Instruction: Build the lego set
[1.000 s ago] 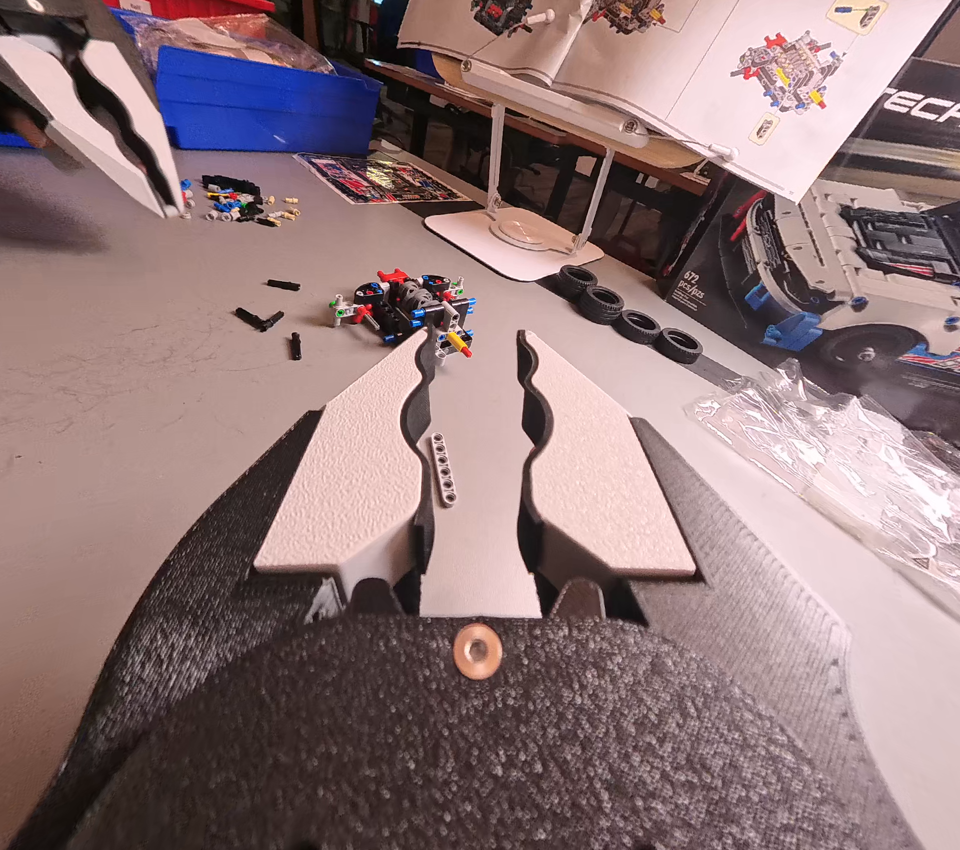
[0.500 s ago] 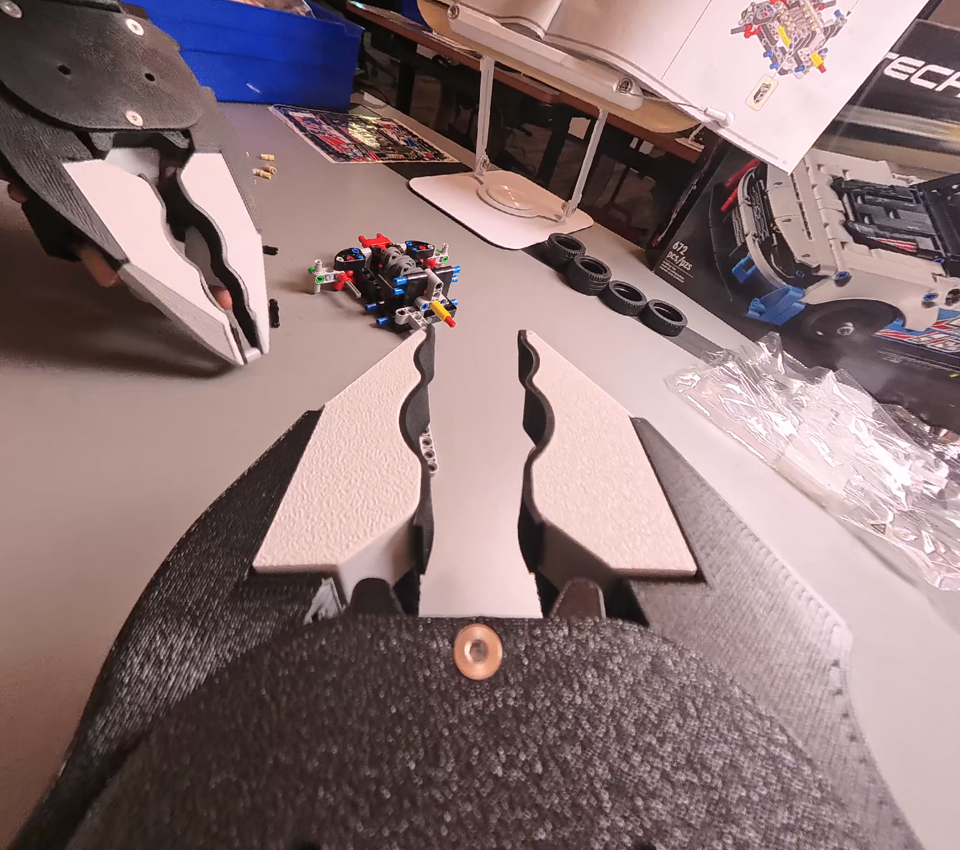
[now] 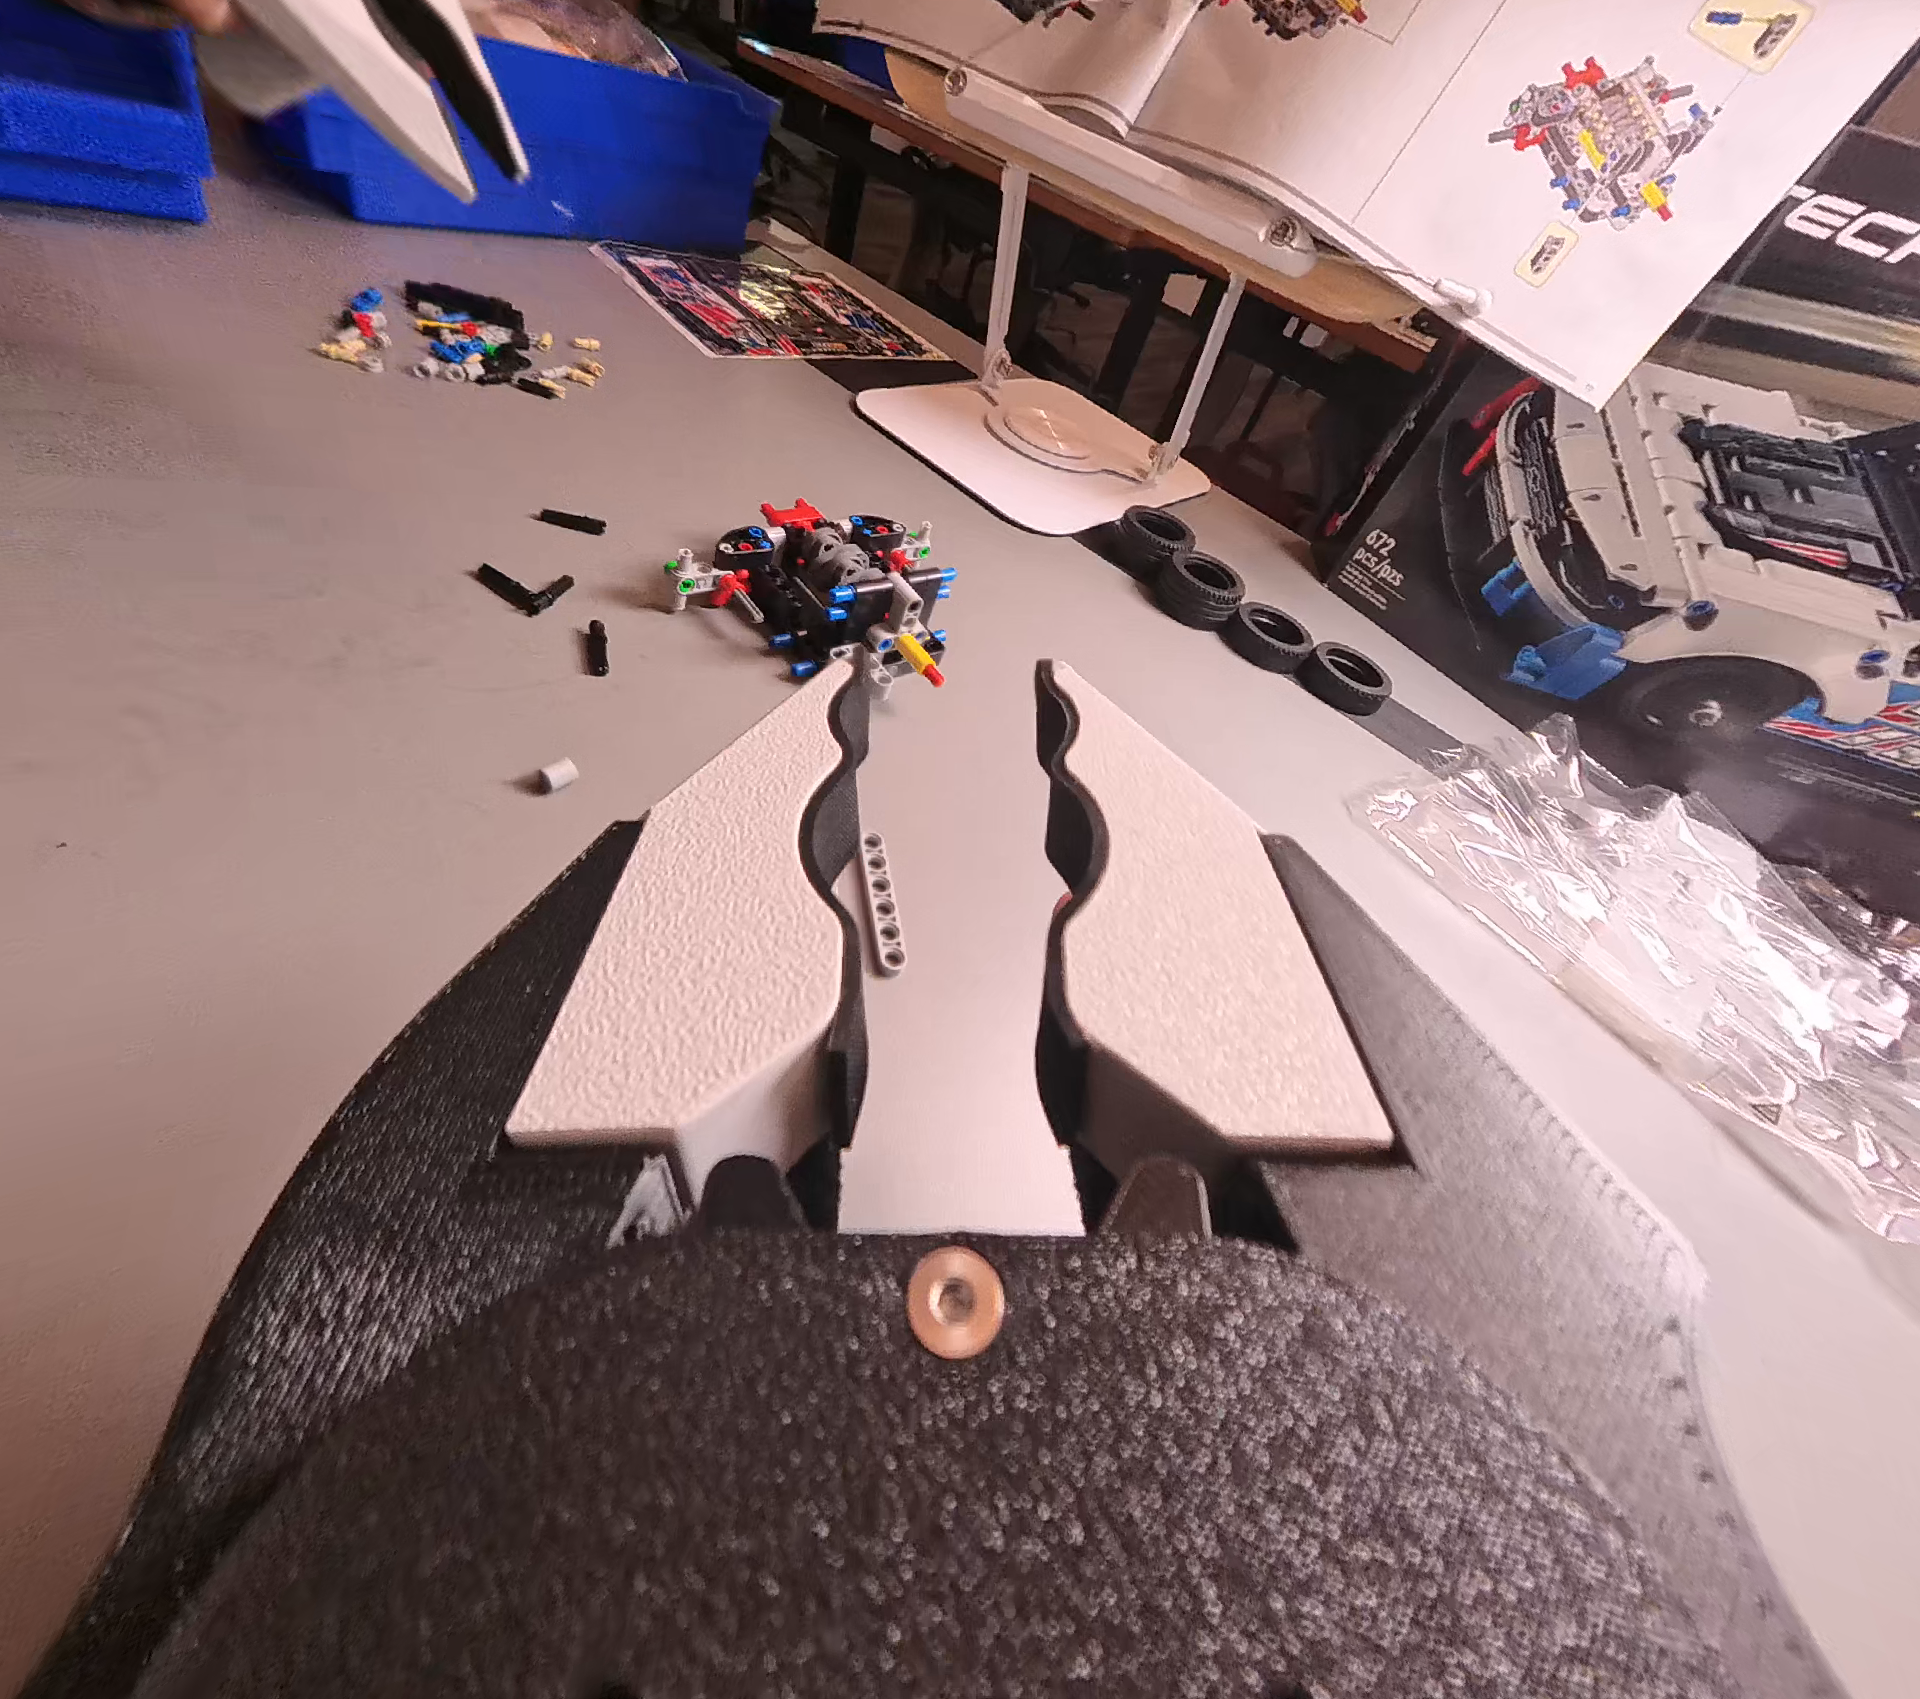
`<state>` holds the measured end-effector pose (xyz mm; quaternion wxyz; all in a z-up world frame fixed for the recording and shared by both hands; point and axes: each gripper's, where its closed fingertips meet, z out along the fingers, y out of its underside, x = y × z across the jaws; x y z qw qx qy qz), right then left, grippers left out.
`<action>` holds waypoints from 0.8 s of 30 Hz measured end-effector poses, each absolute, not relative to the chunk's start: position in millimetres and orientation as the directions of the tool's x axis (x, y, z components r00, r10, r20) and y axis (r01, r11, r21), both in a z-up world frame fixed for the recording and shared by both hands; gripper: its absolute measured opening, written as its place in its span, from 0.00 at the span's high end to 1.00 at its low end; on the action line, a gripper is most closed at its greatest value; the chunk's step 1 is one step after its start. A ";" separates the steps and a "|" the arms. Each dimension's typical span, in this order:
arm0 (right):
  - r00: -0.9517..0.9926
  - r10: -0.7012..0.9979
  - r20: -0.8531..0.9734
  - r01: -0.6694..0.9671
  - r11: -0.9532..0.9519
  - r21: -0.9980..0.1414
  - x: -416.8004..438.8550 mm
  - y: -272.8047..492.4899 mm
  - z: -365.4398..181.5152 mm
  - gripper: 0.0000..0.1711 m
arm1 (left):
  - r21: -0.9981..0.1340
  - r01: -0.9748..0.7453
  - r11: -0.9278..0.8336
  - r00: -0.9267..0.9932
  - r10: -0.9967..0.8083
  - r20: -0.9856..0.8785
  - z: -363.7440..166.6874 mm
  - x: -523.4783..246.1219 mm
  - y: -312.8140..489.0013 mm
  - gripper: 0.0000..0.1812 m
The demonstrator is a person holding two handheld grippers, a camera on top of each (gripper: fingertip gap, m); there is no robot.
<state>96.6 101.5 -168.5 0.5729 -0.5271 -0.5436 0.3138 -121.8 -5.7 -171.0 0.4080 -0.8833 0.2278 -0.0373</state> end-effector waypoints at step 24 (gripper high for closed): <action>0.198 0.938 0.286 0.242 0.236 -0.941 93.5 101.3 -179.2 0.83 | -0.352 -0.357 -0.865 0.934 -0.325 -0.150 -269.4 -248.2 -85.5 0.93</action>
